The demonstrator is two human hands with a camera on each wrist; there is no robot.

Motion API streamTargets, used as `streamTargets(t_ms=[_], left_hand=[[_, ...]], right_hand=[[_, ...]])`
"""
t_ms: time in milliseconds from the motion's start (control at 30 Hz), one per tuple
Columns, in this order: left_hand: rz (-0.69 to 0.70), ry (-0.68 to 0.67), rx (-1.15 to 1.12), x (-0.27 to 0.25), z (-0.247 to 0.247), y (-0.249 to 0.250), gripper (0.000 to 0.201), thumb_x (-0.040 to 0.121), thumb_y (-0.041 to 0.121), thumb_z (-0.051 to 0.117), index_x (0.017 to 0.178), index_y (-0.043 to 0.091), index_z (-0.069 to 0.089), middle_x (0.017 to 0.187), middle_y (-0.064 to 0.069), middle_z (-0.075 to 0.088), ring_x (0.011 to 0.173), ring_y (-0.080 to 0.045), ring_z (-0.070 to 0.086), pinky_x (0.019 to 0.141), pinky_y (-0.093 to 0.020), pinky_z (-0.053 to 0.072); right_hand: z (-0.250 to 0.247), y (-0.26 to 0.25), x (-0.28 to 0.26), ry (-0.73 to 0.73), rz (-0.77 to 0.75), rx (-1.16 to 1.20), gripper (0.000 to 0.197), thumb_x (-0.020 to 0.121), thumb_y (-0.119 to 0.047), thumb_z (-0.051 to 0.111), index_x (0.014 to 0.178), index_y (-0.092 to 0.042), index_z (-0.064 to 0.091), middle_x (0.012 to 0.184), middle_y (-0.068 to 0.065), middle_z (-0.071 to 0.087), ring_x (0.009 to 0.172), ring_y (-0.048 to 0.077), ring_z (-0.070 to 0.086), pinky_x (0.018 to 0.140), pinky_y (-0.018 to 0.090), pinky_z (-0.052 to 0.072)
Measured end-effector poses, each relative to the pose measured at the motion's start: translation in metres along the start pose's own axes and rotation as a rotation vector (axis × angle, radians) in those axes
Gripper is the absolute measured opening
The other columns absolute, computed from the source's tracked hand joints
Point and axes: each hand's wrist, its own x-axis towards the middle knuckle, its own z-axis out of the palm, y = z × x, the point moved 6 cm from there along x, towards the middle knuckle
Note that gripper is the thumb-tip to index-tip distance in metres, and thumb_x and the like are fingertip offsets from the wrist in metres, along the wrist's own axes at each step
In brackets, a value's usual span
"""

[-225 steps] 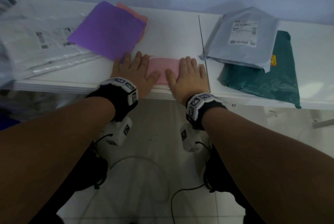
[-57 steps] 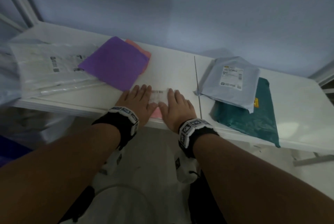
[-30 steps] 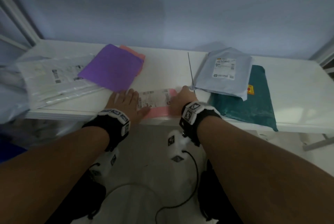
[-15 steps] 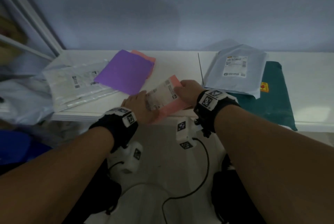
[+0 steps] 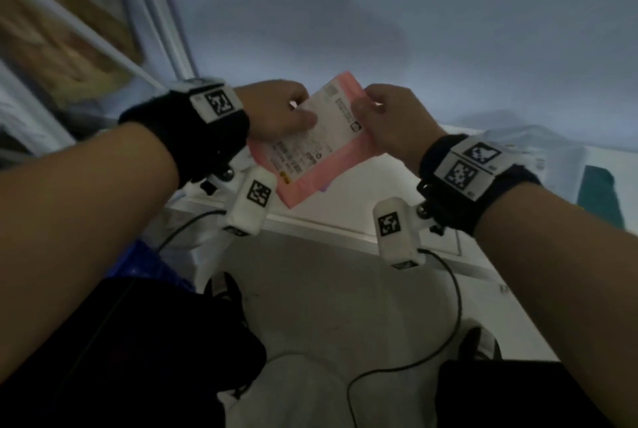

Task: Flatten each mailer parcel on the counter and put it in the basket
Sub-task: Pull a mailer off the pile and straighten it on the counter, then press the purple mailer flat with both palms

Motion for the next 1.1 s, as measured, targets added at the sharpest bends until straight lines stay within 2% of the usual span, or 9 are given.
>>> streamTargets(t_ms=[133,200,300,367,500,633,767,933,1100], left_hand=[[-0.131,0.027,-0.16,-0.028,-0.03,-0.061,0.028,0.094,0.04,0.055,0.111,0.019,0.061,0.097,-0.009,0.071,0.083,-0.031,0.071,0.073,-0.055,0.058],[-0.189,0.058,-0.201,-0.046,-0.042,-0.094,0.028,0.093,0.041,0.057,0.114,0.023,0.061,0.096,-0.012,0.072,0.083,-0.034,0.071,0.071,-0.059,0.057],[-0.264,0.095,-0.29,-0.074,-0.057,-0.148,0.026,0.091,0.041,0.059,0.113,0.027,0.06,0.093,-0.01,0.072,0.083,-0.033,0.071,0.072,-0.057,0.057],[-0.313,0.132,-0.32,-0.092,-0.062,-0.181,0.022,0.094,0.036,0.058,0.112,0.025,0.061,0.087,-0.007,0.072,0.078,-0.028,0.07,0.068,-0.045,0.058],[-0.443,0.15,-0.579,-0.129,-0.057,-0.254,0.017,0.095,0.025,0.058,0.109,0.016,0.062,0.096,-0.019,0.07,0.082,-0.031,0.067,0.075,-0.049,0.055],[-0.515,0.228,-0.698,-0.173,-0.042,-0.32,0.008,0.095,0.013,0.056,0.101,0.013,0.062,0.072,-0.002,0.067,0.062,-0.012,0.061,0.05,-0.021,0.049],[-0.615,0.228,-0.852,-0.207,-0.01,-0.375,0.009,0.093,0.011,0.058,0.101,0.01,0.061,0.102,-0.023,0.063,0.09,-0.032,0.058,0.077,-0.041,0.047],[-0.727,0.171,-0.871,-0.231,0.032,-0.414,0.021,0.093,0.013,0.06,0.112,0.004,0.061,0.102,-0.019,0.069,0.078,-0.027,0.066,0.059,-0.032,0.056],[-0.799,0.092,-0.788,-0.243,0.065,-0.444,0.024,0.094,0.02,0.06,0.113,0.006,0.063,0.111,-0.011,0.068,0.091,-0.024,0.066,0.069,-0.025,0.054]], right_hand=[[0.038,-0.06,0.027,-0.128,-0.085,-0.123,0.028,0.098,-0.022,0.046,0.088,-0.003,0.063,0.077,0.01,0.061,0.054,0.02,0.063,0.043,0.03,0.052],[0.066,-0.089,0.039,-0.21,-0.124,-0.181,0.027,0.098,-0.021,0.045,0.089,-0.004,0.063,0.076,0.008,0.06,0.052,0.019,0.062,0.04,0.026,0.05],[0.116,-0.13,0.05,-0.294,-0.2,-0.232,0.024,0.098,-0.022,0.045,0.093,-0.006,0.061,0.083,0.006,0.06,0.063,0.022,0.061,0.044,0.025,0.048],[0.147,-0.149,0.055,-0.35,-0.216,-0.232,0.021,0.098,-0.023,0.046,0.1,-0.007,0.06,0.09,0.006,0.063,0.063,0.02,0.062,0.044,0.025,0.049],[0.214,-0.178,0.054,-0.531,-0.234,-0.162,0.015,0.096,-0.018,0.053,0.106,-0.008,0.058,0.1,0.013,0.068,0.069,0.023,0.071,0.054,0.029,0.058],[0.281,-0.202,0.036,-0.708,-0.265,-0.193,0.021,0.097,-0.015,0.053,0.116,-0.008,0.054,0.094,0.012,0.07,0.07,0.022,0.072,0.062,0.036,0.059],[0.328,-0.204,0.023,-0.776,-0.27,-0.285,0.031,0.097,-0.021,0.054,0.128,-0.018,0.052,0.108,0.005,0.066,0.087,0.021,0.07,0.068,0.029,0.054],[0.369,-0.196,0.001,-0.91,-0.421,-0.484,0.03,0.098,-0.02,0.052,0.126,-0.02,0.06,0.128,0.0,0.056,0.117,0.016,0.053,0.089,0.021,0.034],[0.395,-0.189,-0.014,-1.003,-0.527,-0.575,0.027,0.1,-0.02,0.047,0.12,-0.016,0.064,0.115,-0.004,0.059,0.103,0.01,0.052,0.083,0.018,0.032]])
